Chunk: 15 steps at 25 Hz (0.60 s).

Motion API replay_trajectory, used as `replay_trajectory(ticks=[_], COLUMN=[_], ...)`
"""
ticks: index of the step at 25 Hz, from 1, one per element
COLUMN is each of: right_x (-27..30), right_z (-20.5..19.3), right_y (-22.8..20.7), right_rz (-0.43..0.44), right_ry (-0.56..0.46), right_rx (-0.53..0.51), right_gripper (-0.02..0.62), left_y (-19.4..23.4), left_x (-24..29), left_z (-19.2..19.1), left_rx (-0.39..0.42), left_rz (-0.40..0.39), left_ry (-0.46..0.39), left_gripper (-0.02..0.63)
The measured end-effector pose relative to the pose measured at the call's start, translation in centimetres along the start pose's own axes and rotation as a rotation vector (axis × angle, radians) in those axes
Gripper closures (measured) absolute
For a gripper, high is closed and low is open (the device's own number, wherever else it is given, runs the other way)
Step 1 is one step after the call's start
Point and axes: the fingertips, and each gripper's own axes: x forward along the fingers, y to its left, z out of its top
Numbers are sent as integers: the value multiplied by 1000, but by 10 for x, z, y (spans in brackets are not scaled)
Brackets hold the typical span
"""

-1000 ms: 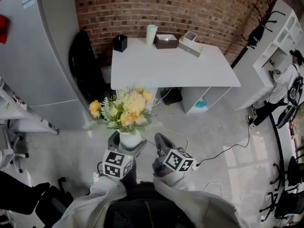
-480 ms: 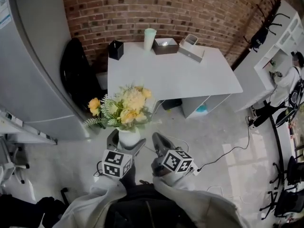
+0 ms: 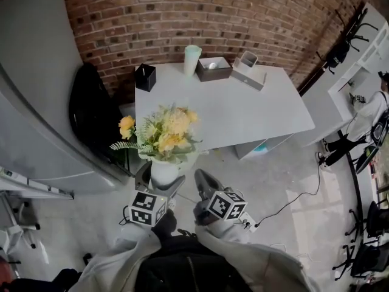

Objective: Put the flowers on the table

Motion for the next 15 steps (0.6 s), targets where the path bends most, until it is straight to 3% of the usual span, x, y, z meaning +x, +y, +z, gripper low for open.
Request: replay_trajectory(ticks=[15], right_x=[102], right_z=[57], right_y=[-29], right_rz=[-44], right_ry=[-43], right_rx=[-17], right_gripper=[596], left_y=[84], left_x=[92], left_z=[49], left_rx=[-4], left_rz=[-48], left_ry=[-66], left_gripper=[153])
